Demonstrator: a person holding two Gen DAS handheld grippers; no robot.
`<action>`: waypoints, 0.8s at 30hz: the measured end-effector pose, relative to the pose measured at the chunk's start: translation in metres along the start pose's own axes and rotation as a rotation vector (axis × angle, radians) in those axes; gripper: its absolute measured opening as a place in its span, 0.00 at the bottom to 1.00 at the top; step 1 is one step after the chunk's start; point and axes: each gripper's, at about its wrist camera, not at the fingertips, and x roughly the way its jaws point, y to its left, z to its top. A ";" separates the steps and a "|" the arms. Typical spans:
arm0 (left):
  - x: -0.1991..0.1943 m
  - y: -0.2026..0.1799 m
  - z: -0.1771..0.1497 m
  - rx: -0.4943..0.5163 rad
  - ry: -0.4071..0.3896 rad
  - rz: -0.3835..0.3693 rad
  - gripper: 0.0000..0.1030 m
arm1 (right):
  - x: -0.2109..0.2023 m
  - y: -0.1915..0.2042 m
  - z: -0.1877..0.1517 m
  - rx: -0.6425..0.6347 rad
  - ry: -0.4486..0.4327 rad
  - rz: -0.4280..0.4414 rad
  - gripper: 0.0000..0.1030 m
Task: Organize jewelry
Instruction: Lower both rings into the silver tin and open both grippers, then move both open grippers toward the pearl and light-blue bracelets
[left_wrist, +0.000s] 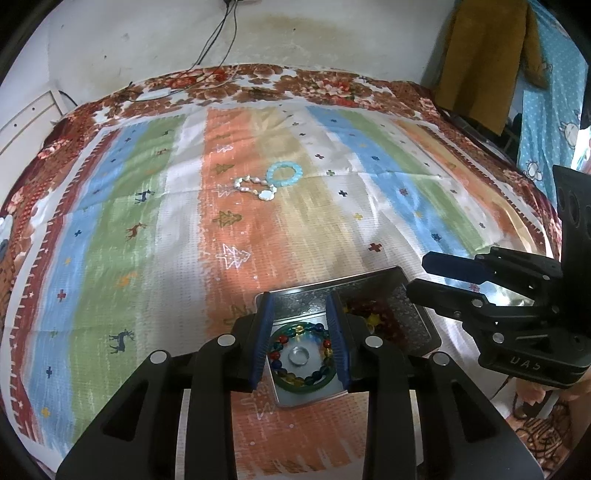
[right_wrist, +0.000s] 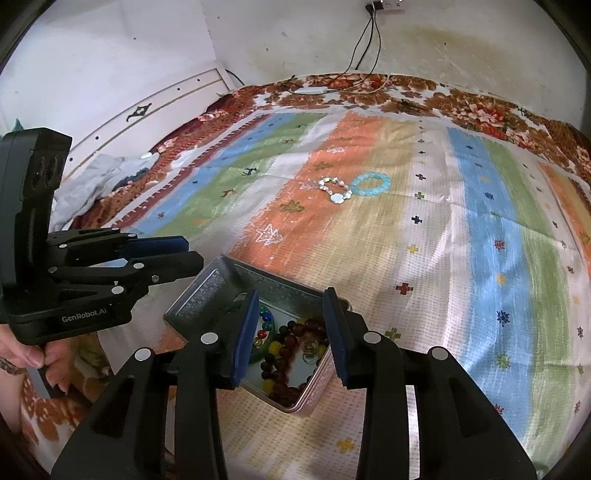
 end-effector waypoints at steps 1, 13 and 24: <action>0.000 0.001 0.000 -0.002 0.001 0.003 0.28 | 0.000 -0.001 0.000 0.002 0.001 -0.001 0.35; 0.013 0.011 0.013 -0.029 0.021 0.040 0.36 | 0.005 -0.018 0.005 0.035 -0.007 -0.041 0.40; 0.033 0.011 0.036 0.050 0.014 0.112 0.45 | 0.019 -0.029 0.025 0.024 -0.018 -0.081 0.47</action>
